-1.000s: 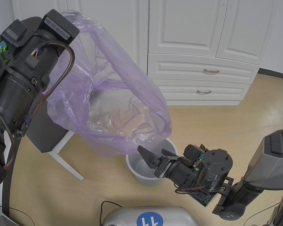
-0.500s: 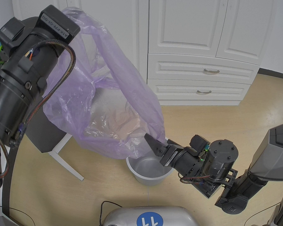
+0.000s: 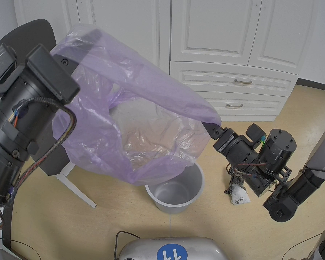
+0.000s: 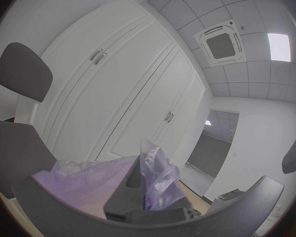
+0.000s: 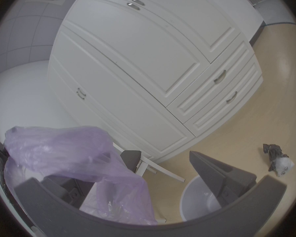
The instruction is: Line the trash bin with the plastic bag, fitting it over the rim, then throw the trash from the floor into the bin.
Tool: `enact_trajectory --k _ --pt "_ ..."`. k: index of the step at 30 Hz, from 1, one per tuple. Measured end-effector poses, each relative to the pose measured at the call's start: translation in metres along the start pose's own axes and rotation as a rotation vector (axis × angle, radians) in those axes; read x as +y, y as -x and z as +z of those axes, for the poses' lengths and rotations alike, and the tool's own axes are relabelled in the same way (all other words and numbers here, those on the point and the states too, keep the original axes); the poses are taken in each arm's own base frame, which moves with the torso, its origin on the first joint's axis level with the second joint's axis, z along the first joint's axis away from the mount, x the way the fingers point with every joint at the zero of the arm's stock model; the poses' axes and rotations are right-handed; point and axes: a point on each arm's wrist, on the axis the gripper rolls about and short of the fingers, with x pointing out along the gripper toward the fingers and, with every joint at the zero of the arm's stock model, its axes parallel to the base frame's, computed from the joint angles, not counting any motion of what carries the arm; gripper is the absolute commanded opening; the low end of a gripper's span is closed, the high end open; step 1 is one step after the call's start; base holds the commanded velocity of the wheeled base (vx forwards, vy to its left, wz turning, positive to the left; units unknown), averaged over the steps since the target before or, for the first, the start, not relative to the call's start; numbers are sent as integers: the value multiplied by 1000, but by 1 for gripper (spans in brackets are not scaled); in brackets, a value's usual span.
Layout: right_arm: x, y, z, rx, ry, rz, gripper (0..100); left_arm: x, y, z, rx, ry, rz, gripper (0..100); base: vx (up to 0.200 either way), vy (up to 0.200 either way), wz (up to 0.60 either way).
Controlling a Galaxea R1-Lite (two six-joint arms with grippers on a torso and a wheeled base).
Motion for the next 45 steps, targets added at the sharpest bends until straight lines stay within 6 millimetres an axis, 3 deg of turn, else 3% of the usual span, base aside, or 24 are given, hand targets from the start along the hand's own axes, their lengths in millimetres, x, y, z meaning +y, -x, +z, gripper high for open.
enact_trajectory --k 9,17,29,37,45 --pt "14 20 -45 207 -83 64 100 -6 -18 17 -208 60 60 0 0 0 0" --pt "25 35 -73 318 -115 85 100 -14 -40 7 -251 87 129 0 0 0 0" --pt "42 51 -68 340 -113 143 100 -14 -43 -5 -229 77 125 0 0 0 0" --pt "36 52 -84 385 -98 118 100 -17 -41 0 -276 55 112 0 0 0 0" --pt "28 42 -75 336 -96 93 100 -19 -37 7 -320 37 102 0 0 0 0"
